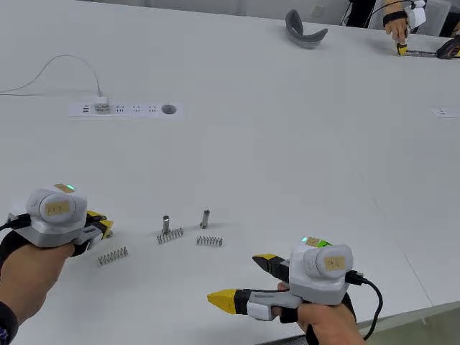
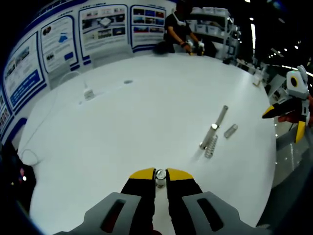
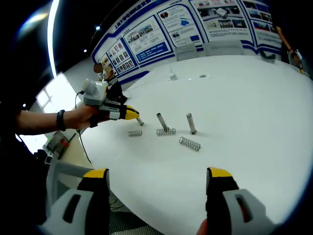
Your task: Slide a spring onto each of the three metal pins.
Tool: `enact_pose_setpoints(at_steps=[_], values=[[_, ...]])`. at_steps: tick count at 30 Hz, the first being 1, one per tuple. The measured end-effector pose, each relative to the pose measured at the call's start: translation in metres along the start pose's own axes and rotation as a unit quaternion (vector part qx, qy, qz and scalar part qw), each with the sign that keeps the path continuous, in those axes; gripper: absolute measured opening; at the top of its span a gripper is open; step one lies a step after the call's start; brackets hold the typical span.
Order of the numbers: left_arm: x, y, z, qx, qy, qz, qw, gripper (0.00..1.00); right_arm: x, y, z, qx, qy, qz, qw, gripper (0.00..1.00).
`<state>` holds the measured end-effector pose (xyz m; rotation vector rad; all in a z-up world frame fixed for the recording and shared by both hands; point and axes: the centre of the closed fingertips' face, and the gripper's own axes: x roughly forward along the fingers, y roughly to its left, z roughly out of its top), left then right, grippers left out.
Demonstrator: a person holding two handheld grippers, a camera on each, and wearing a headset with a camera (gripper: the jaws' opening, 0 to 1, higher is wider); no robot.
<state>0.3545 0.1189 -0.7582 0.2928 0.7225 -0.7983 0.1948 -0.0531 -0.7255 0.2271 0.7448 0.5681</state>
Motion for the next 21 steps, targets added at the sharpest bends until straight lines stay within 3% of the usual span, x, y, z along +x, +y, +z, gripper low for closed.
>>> enact_pose_setpoints(at_steps=[16,21], values=[[0.005,-0.019,0.004,0.007,-0.002,-0.014,0.9999,0.08,-0.004,-0.003,-0.004,0.005,0.0,-0.004,1.0,0.83],[0.005,-0.02,0.003,0.008,-0.005,-0.01,0.9999,0.08,-0.003,-0.003,-0.005,0.005,0.0,-0.003,1.0,0.83]])
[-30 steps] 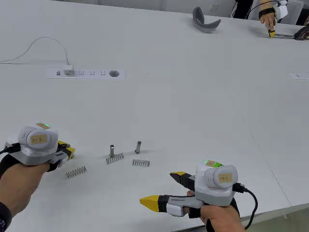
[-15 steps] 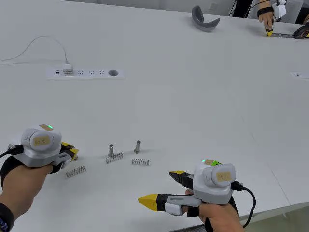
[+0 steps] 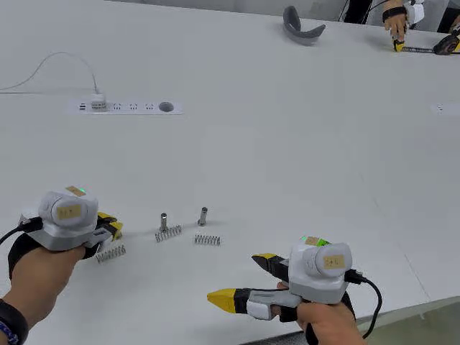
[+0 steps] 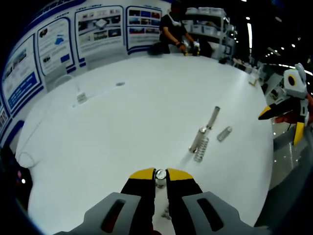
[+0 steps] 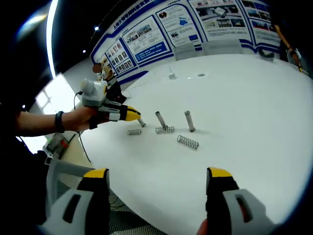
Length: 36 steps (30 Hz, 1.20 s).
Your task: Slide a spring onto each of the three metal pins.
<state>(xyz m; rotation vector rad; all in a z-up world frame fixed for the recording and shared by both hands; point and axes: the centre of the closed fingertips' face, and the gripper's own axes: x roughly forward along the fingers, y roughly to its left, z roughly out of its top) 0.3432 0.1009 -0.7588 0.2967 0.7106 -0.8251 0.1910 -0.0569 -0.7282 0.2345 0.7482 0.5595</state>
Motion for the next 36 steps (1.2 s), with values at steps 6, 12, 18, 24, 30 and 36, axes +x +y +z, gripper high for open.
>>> enact_pose_setpoints(at_steps=[6,12,18,24,30,36], values=[[0.0,0.001,-0.001,0.003,0.003,0.001,1.0,0.09,0.001,0.001,0.001,0.0,-0.001,0.001,1.0,0.83],[-0.001,0.0,-0.003,-0.013,0.005,-0.007,0.9999,0.15,0.002,0.002,0.001,-0.001,-0.001,0.003,1.0,0.83],[-0.006,-0.003,-0.007,-0.016,0.01,-0.009,0.9998,0.21,0.003,0.003,0.001,-0.002,0.0,0.004,1.0,0.83],[-0.015,-0.001,-0.016,-0.034,0.011,-0.007,0.9993,0.28,0.005,0.005,0.003,-0.003,-0.002,0.01,0.9999,0.83],[-0.025,0.005,-0.025,-0.04,0.013,0.001,0.9991,0.3,0.006,0.007,0.002,-0.01,0.004,0.013,0.9999,0.83],[-0.037,0.01,-0.035,-0.052,0.012,0.006,0.9986,0.33,0.007,0.008,0.001,-0.014,0.008,0.016,0.9997,0.83]])
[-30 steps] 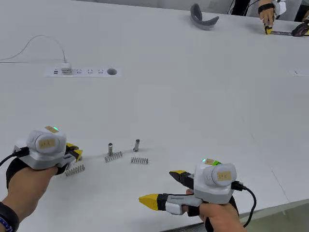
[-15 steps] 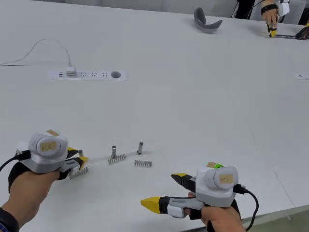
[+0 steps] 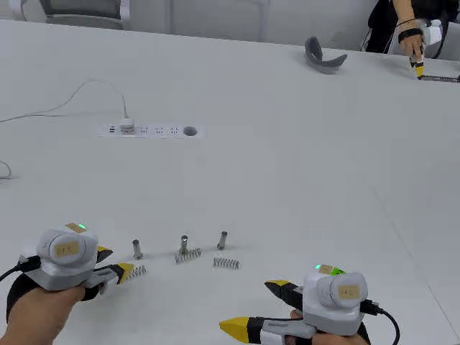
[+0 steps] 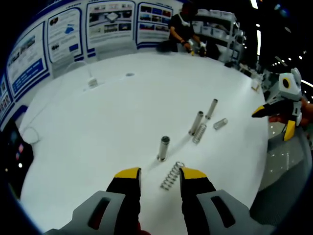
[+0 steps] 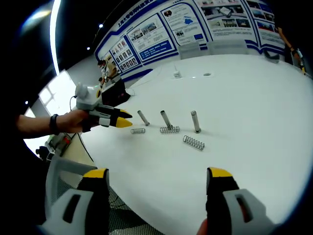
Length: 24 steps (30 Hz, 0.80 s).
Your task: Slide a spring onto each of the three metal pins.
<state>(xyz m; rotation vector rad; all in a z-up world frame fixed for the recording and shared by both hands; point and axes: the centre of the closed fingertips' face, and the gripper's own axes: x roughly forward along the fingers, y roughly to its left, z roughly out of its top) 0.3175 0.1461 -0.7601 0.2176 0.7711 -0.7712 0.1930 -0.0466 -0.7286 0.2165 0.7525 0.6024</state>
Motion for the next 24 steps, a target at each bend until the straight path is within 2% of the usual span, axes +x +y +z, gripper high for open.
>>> enact_pose_setpoints(at_steps=[6,12,16,22,24], values=[[-0.015,0.006,-0.004,-0.012,-0.014,0.008,0.9998,0.39,0.003,0.001,0.0,-0.008,0.004,0.005,0.9999,0.83],[-0.027,0.006,-0.01,-0.012,-0.019,0.008,0.9997,0.44,0.004,0.002,-0.001,-0.015,0.007,0.005,0.9998,0.83],[-0.036,0.008,-0.016,-0.022,-0.021,0.008,0.9995,0.48,0.004,0.005,-0.002,-0.016,0.005,0.005,0.9998,0.83],[-0.047,0.003,-0.03,-0.029,-0.024,0.001,0.9993,0.54,0.004,0.008,-0.004,-0.017,0.006,0.004,0.9998,0.84],[-0.05,-0.003,-0.033,-0.029,-0.025,-0.012,0.9992,0.59,0.003,0.008,-0.005,-0.018,0.007,0.005,0.9998,0.84]])
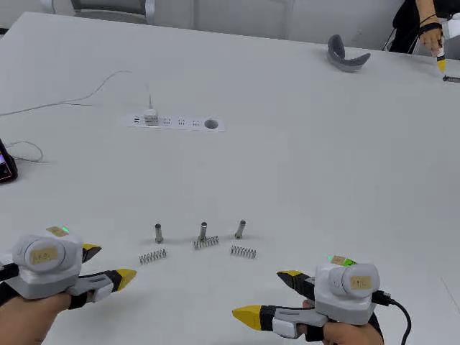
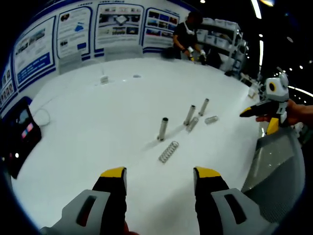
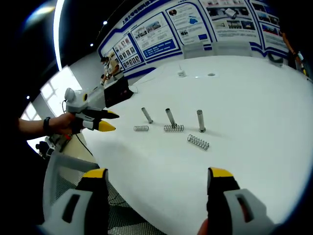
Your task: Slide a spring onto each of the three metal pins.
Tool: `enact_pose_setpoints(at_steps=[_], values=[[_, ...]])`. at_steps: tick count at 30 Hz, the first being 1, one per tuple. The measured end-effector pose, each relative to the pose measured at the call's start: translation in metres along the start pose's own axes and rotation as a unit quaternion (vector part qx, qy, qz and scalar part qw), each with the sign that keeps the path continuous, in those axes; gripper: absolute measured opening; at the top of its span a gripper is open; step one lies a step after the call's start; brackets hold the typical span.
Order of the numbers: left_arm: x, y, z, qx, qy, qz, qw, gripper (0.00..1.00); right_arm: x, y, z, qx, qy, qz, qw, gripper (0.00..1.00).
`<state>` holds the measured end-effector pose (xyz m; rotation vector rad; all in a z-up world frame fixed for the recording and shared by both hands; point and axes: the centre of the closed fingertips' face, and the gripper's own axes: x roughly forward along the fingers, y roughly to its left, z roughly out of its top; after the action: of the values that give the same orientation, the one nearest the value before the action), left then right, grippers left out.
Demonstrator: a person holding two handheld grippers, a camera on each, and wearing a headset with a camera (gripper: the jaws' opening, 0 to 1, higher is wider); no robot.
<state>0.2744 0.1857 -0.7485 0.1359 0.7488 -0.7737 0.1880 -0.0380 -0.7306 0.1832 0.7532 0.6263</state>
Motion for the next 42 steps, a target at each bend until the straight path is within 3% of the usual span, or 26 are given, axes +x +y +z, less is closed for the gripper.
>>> enact_pose_setpoints(at_steps=[2,7,15,23,31,34,42], values=[[-0.003,-0.003,-0.004,0.011,0.003,-0.002,0.9999,0.61,0.0,0.0,-0.001,0.0,0.0,-0.002,1.0,0.85],[-0.009,-0.009,-0.014,0.007,0.004,-0.008,0.9999,0.65,0.0,0.0,-0.001,-0.001,0.0,-0.003,1.0,0.85],[-0.012,-0.01,-0.022,0.012,0.012,-0.013,0.9998,0.66,0.002,0.004,-0.002,-0.003,0.003,-0.003,1.0,0.85],[-0.005,-0.011,-0.015,0.043,0.023,-0.025,0.9985,0.67,0.002,0.007,-0.003,-0.008,0.009,-0.001,0.9999,0.85],[0.007,-0.019,-0.007,0.091,0.042,-0.051,0.9937,0.67,0.001,0.01,-0.005,-0.01,0.012,-0.004,0.9999,0.85],[0.014,-0.018,-0.005,0.119,0.054,-0.057,0.9898,0.67,0.0,0.01,-0.006,-0.01,0.012,-0.007,0.9999,0.85],[0.028,-0.017,0.001,0.139,0.068,-0.071,0.9854,0.64,-0.005,0.008,-0.006,-0.003,0.006,-0.017,0.9998,0.85]])
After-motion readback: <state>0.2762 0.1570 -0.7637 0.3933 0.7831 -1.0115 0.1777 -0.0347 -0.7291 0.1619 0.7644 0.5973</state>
